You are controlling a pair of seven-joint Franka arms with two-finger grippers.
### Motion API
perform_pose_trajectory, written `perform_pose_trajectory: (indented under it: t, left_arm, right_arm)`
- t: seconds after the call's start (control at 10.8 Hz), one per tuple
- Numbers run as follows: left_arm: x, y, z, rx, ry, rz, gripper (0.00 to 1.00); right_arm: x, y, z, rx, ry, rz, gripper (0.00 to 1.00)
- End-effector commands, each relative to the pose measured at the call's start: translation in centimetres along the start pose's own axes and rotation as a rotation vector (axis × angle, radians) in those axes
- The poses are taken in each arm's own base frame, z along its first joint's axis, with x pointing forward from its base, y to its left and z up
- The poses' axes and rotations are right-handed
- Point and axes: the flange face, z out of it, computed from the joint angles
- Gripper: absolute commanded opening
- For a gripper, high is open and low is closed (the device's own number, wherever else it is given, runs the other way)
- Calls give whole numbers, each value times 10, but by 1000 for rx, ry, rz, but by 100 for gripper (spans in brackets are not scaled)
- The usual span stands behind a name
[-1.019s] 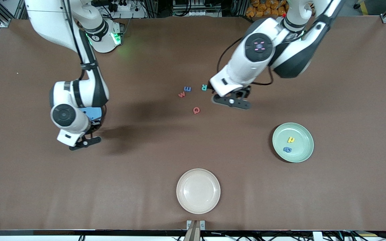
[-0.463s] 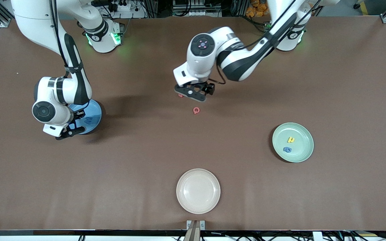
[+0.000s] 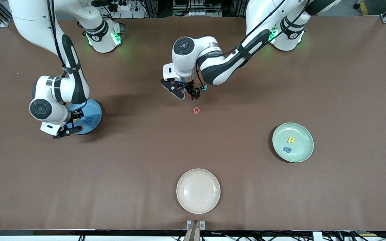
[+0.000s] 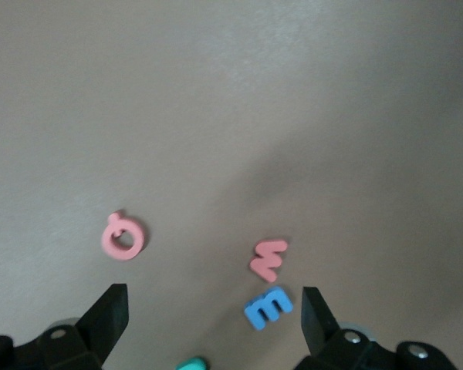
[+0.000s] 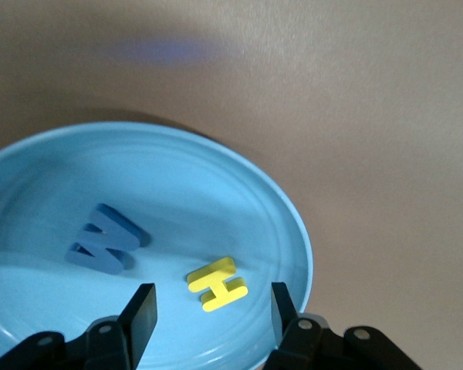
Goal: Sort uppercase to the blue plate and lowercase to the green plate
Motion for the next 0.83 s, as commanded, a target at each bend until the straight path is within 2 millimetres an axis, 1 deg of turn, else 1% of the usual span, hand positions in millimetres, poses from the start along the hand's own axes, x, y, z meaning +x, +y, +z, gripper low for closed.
perform_pose_trajectory:
  t: [0.0,0.09,0.28,0.37,0.56,0.74]
  left_arm:
    - [2,17,18,6,30,71,94]
    - [-2,24,30,7,32,98,93]
    - [-9,36,51,26,23,145,88]
    - [-9,34,59,41,28,167,85]
    - [-10,34,68,47,38,192,80]
    - [-10,33,73,44,42,206,77]
  right_arm:
    - [16,-20,-28,91,104,46,68]
    - [28,-31,-40,125,143,58,68]
    - [53,-50,-72,152,223,46,68]
    - [63,-58,-85,168,269,52,68]
    - [78,-71,-100,150,377,65,68]
    - [91,-98,-113,149,451,91,68]
